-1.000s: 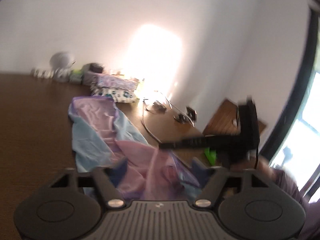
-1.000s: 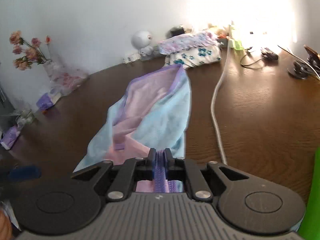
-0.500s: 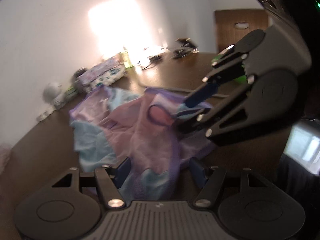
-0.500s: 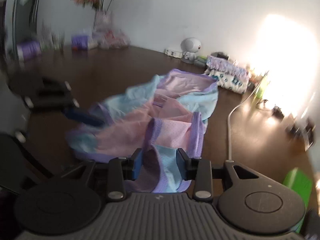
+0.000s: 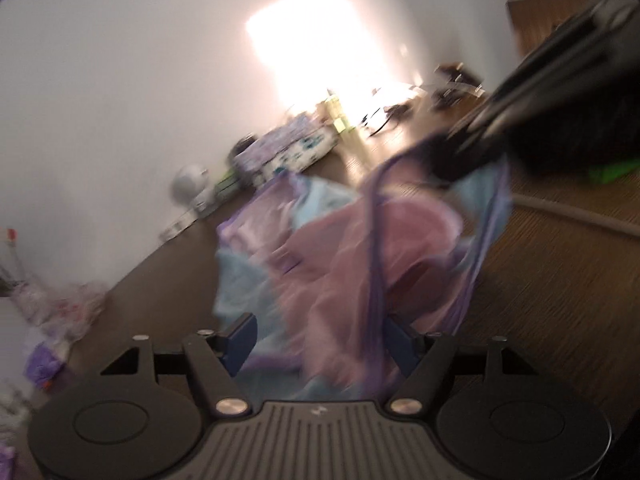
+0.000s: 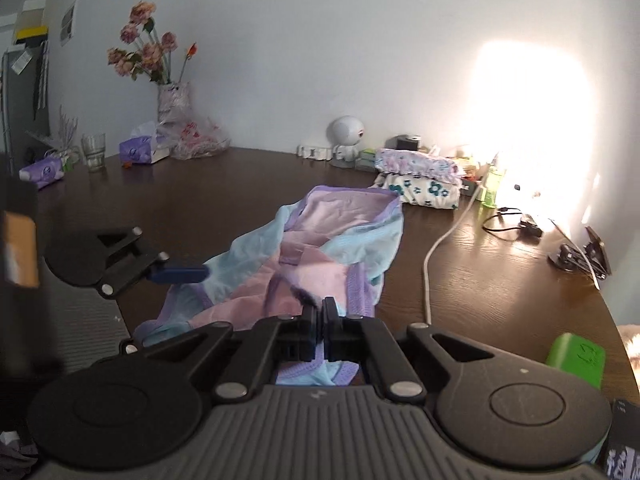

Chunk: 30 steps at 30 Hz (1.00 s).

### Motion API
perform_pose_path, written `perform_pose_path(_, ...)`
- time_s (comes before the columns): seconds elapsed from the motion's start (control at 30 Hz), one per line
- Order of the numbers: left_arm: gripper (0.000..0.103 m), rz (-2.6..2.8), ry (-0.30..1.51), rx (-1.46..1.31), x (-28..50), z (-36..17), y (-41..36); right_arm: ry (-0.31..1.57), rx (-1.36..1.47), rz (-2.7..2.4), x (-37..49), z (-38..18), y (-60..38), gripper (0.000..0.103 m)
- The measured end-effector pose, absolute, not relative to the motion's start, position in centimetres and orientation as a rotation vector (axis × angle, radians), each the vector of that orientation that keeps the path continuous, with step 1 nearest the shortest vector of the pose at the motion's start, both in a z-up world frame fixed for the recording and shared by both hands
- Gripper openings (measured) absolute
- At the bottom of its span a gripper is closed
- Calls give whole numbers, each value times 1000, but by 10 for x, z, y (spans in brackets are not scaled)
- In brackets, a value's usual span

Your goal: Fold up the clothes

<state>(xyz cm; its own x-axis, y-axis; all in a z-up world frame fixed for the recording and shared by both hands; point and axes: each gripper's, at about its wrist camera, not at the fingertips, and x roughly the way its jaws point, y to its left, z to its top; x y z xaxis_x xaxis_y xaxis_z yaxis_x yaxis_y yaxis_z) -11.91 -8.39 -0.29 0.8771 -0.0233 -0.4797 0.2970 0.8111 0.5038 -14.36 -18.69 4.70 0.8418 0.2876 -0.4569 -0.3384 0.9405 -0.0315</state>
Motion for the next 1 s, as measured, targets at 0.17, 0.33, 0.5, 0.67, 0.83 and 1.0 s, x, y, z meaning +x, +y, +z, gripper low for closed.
perform_pose_path(0.17, 70, -64, 418, 714, -142, 8, -63, 453, -78, 281, -143, 47, -197, 2)
perform_pose_path(0.33, 71, -52, 463, 724, -156, 21, -39, 468, -56, 270, -138, 44, -200, 2)
perform_pose_path(0.5, 70, -263, 476, 378, -159, 52, -40, 459, -66, 342, -143, 45, -185, 3)
perform_pose_path(0.67, 71, -300, 398, 351, -147, 39, -81, 440, -84, 359, -151, 53, -178, 3)
perform_pose_path(0.83, 71, -323, 445, 222, -137, 39, -85, 436, -75, 348, -155, 55, -182, 3)
perform_pose_path(1.0, 71, -132, 487, 269, -132, 24, -64, 413, -50, 307, -156, 58, -189, 3)
